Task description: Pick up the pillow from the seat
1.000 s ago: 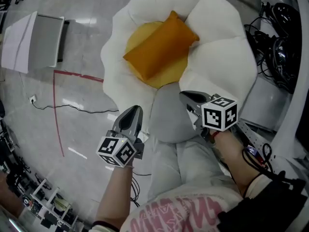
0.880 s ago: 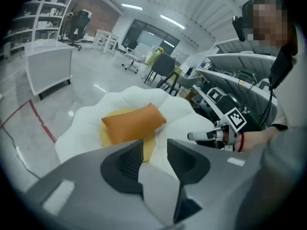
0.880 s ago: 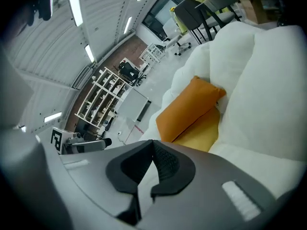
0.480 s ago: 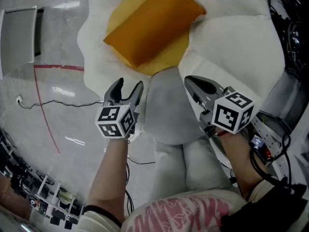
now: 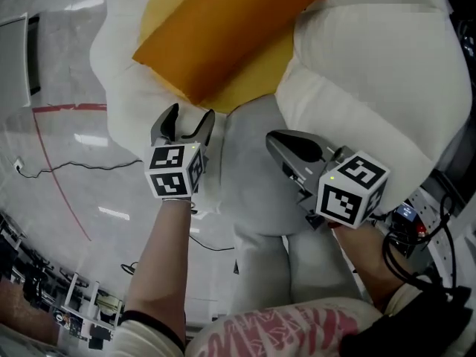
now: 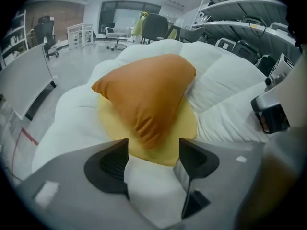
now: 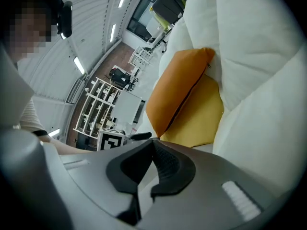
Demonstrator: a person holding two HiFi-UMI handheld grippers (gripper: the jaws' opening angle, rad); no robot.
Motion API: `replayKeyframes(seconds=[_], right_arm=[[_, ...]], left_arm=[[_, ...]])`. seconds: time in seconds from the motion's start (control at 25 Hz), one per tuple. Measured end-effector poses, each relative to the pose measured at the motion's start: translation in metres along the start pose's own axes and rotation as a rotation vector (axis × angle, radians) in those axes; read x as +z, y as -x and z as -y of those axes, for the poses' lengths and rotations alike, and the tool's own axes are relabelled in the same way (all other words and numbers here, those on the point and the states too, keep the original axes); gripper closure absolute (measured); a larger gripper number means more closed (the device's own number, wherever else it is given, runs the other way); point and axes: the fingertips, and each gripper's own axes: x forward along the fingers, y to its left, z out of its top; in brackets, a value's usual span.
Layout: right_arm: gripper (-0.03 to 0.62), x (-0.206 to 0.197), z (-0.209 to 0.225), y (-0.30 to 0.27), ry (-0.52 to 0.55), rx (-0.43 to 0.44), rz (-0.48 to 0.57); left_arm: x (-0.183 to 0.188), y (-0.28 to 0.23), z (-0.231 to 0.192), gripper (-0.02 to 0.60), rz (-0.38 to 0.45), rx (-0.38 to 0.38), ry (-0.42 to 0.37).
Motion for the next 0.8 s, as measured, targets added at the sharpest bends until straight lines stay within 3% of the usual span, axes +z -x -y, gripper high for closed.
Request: replayKeyframes(seconds=[0.48,0.8], right_arm=[[0.586,-0.009,0.027,-0.019,-0.060,-0.089,0.010],[0.587,-0.011,0.035,-0.018,-0.079,-0.112,0.004]], left_arm=[[0.023,-0.029,-0.017,0.267,0.142,-0.016,-0.013],[0.026,-0.031,-0.011,0.304,0.189,-0.014,-0.096]])
